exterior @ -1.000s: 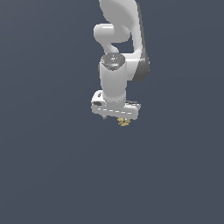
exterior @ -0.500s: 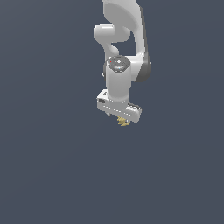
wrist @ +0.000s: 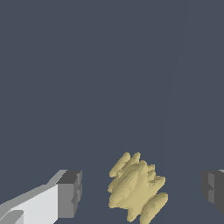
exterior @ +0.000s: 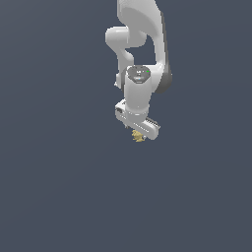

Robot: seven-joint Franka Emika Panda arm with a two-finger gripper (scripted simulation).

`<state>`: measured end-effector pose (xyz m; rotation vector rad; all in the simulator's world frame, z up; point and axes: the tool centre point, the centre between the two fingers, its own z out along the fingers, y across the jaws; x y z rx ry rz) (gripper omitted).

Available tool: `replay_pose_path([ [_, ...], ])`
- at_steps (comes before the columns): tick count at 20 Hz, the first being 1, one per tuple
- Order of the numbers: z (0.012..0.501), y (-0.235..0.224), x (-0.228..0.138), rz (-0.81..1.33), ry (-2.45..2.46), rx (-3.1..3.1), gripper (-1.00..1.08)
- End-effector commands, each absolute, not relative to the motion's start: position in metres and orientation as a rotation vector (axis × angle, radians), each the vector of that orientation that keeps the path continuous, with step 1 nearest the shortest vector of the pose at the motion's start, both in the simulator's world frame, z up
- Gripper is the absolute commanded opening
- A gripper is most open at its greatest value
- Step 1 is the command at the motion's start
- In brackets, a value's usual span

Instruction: Pick up the object and move it to a goal position.

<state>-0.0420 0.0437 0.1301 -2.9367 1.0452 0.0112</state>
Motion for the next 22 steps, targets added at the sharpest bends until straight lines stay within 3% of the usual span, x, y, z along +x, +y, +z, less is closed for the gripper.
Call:
replay_pose_path([
  [1,0.126,0.047,-0.047,0.012,1.135,-2.906,1.0],
  [22,0.098,0.069,-0.085,0.005,1.809,-2.563,1.0],
])
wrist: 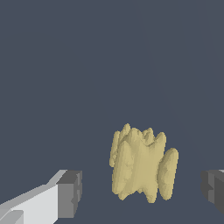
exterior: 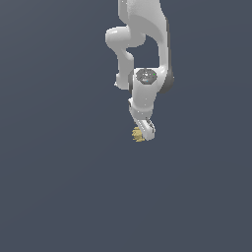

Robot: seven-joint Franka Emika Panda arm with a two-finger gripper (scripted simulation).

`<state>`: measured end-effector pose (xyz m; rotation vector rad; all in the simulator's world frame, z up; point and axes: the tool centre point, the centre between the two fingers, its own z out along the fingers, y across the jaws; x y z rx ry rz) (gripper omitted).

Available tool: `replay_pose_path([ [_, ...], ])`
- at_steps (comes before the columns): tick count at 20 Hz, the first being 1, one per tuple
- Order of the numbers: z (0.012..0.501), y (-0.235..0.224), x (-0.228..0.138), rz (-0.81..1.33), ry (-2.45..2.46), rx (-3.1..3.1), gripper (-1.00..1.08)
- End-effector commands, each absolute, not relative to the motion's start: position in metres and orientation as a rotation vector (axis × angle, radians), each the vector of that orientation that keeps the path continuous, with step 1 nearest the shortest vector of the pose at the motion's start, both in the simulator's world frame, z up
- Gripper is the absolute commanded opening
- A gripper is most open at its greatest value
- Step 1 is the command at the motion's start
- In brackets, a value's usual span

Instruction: Pick up the object and move it to a goal position.

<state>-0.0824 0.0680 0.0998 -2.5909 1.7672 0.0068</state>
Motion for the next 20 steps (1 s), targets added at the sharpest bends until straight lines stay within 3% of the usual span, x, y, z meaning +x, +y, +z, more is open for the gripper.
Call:
replay_pose_path([
  [1,0.097,0.07,-0.086,0.005,1.832,-2.548,1.0],
  [20,0.087,0.074,-0.096,0.0,1.977,-2.442,1.0],
])
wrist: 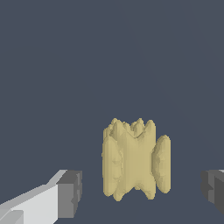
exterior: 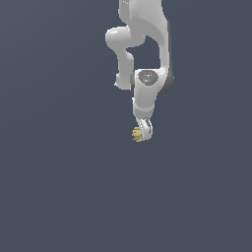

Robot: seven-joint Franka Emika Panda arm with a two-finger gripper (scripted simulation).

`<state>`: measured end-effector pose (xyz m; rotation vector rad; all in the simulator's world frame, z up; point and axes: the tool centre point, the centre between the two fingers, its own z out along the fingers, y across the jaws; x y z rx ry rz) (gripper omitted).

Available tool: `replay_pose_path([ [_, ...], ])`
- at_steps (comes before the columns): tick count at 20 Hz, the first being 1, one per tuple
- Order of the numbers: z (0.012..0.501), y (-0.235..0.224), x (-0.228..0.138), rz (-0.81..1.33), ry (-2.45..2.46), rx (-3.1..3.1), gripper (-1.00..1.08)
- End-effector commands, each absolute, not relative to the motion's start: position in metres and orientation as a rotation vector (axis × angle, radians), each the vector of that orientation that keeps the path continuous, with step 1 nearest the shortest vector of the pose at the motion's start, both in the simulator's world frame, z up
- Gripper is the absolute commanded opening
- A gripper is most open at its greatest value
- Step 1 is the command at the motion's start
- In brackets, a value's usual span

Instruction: Pick up the object and move it to a goal position.

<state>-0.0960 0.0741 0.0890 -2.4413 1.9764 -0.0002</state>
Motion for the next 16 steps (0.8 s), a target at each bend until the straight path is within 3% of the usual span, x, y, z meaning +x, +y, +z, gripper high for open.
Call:
replay_pose_path([
  [1,0.084,0.074,-0.096,0.0,1.978,-2.441,1.0],
  [15,0.041,0.074,-0.097,0.0,1.982,-2.438,1.0],
  [16,0.041,0.074,-0.097,0.0,1.982,-2.438,-1.0],
])
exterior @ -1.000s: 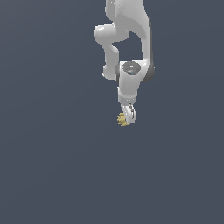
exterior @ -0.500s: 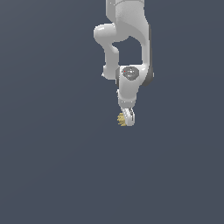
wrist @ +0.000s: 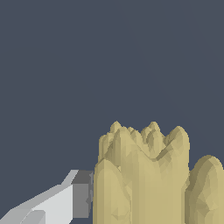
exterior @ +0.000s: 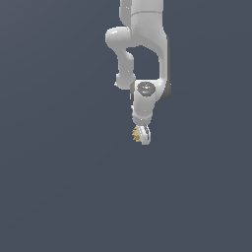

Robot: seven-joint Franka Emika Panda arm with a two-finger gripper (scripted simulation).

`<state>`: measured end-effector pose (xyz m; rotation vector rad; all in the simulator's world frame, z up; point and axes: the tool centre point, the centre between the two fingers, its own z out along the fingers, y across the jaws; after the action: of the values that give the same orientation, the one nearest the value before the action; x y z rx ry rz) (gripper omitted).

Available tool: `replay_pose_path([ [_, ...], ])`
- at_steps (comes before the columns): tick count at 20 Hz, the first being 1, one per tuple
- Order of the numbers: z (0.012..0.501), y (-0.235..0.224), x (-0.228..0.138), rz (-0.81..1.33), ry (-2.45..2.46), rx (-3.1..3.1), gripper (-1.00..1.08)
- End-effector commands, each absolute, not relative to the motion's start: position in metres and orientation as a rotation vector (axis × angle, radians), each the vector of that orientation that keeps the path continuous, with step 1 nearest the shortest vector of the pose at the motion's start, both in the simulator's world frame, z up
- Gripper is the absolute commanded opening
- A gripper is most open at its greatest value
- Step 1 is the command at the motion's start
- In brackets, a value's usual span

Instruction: Pick up the object and move it to a goal position.

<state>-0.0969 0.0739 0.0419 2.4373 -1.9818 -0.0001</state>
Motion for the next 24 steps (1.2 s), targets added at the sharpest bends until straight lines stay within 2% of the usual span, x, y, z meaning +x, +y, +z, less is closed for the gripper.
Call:
replay_pose_path([
  [1,0.041,0.074,-0.097,0.0,-1.982,2.437,-1.0],
  [14,0.046,0.071,-0.096,0.002,-1.984,2.438,-1.0],
  [24,0.09,0.039,-0.097,0.0,-1.985,2.438,-1.0],
])
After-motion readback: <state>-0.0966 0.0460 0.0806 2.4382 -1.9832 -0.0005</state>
